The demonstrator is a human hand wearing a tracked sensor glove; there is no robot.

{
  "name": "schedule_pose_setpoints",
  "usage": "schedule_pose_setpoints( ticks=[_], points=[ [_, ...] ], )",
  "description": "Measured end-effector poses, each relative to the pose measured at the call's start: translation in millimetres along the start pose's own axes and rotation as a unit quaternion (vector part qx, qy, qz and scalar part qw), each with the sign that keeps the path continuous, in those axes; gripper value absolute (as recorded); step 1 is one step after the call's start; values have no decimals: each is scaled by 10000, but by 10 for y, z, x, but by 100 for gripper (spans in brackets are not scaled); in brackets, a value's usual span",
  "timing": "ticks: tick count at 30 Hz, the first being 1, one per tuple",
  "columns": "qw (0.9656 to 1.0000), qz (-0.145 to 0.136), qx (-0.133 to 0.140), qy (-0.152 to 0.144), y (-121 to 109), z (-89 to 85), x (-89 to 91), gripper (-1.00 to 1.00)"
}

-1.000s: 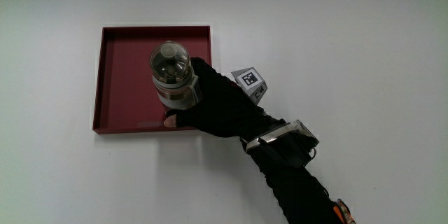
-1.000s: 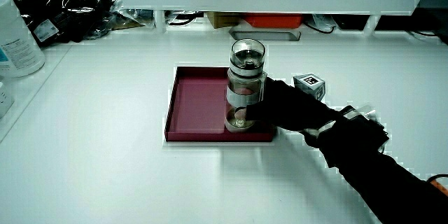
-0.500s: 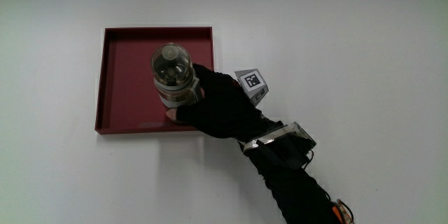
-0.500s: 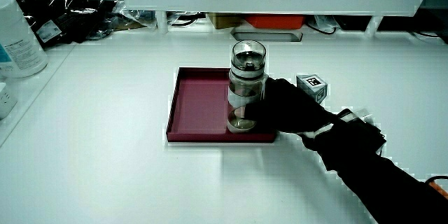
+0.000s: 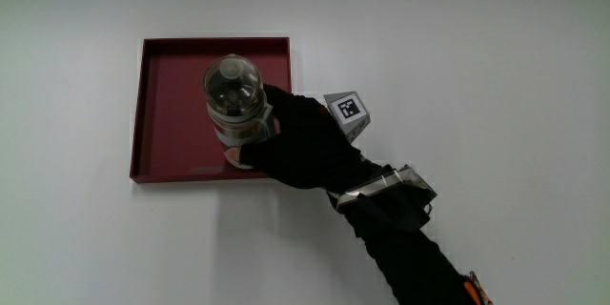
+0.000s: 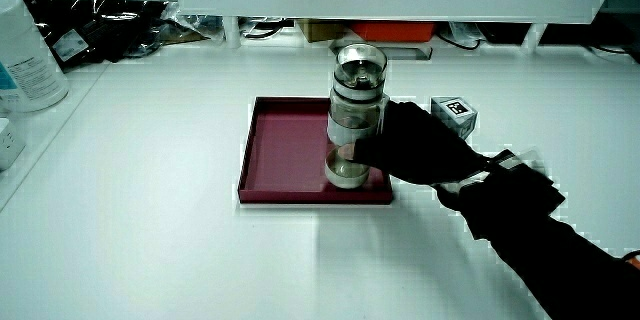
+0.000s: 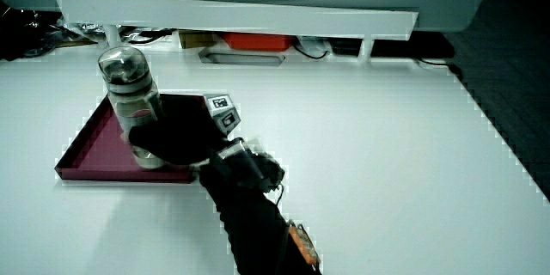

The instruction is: Pick bottle

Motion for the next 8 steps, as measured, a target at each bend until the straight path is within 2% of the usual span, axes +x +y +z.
schedule_pose_setpoints(
  ticks=[2,3,8],
  points=[
    [9999,108,-35,79,-18,51,-73,100],
    [9997,120,-64,209,-43,70,-157,100],
    [9996,233,-99,99,-144,240,-360,100]
  ],
)
